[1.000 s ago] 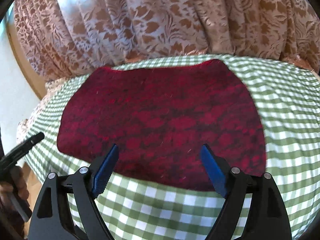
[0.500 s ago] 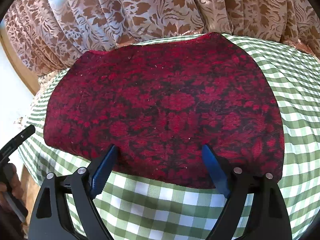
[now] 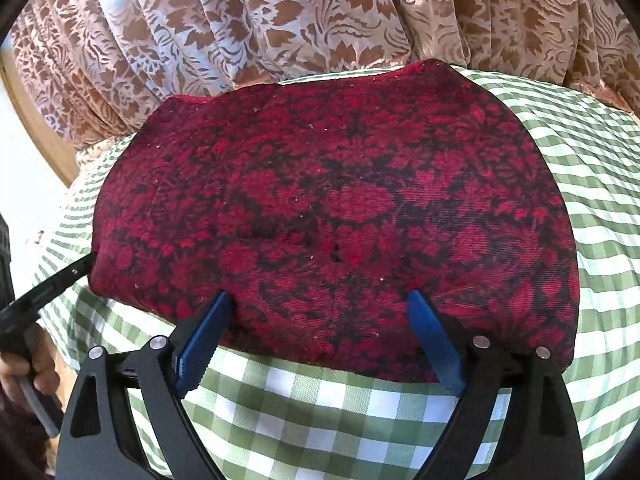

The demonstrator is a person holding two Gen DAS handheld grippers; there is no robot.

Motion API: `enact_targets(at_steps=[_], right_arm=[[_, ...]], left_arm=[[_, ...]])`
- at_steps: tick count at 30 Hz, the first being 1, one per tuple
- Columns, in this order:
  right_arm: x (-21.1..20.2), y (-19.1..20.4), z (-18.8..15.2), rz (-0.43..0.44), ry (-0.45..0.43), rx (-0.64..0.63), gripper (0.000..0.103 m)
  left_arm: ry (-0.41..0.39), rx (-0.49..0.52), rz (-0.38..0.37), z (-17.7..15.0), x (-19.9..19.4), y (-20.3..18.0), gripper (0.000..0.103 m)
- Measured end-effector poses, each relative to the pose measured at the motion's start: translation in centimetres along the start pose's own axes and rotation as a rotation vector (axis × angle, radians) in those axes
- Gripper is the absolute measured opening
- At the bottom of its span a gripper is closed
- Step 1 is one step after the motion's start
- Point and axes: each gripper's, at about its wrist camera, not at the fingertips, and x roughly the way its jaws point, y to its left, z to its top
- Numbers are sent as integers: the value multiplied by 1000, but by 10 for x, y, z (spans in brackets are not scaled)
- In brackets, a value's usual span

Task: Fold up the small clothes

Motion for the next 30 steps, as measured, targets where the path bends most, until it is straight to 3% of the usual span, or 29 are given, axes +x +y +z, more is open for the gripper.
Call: enact_targets(at_steps=[3, 5, 6, 11, 14, 17, 18, 19, 20, 23, 24, 27, 30], right_arm=[[1, -1, 0, 3, 0, 5, 89], [1, -1, 0, 6, 0, 9, 89], [1, -1, 1, 10, -1, 11, 89], [1, -4, 0, 21, -6, 8, 90], [1, -3, -1, 25, -11, 5, 91], [0, -3, -2, 28, -16, -3, 91], [0, -3, -2, 30, -16, -5, 91], [0, -4, -2, 33, -17, -5, 91], [-1, -4, -2, 37, -18, -6, 91], [-2, -5, -5, 44, -14, -30, 91], [-2, -6, -6, 51, -12, -44, 91], [-4, -5, -5, 63, 8, -54, 91], [-20, -13, 7, 170, 38, 1, 88]], left_arm=[[-1, -40, -63, 2, -10, 10, 17], [-17, -67, -94, 8, -18, 17, 40], [-38, -75, -112, 14, -23, 20, 45], [-53, -130, -190, 59, -19, 30, 52], [-25, -156, -204, 93, 7, 30, 55], [40, -225, -235, 116, 39, 30, 53], [62, -240, -252, 120, 49, 29, 46], [83, -239, -263, 122, 56, 25, 14], [97, -226, -252, 122, 60, 20, 11], [86, -150, -95, 109, 68, 8, 12], [112, -161, -84, 102, 77, 12, 13], [69, -154, -64, 99, 68, 8, 24], [4, -110, -31, 101, 47, -6, 28]])
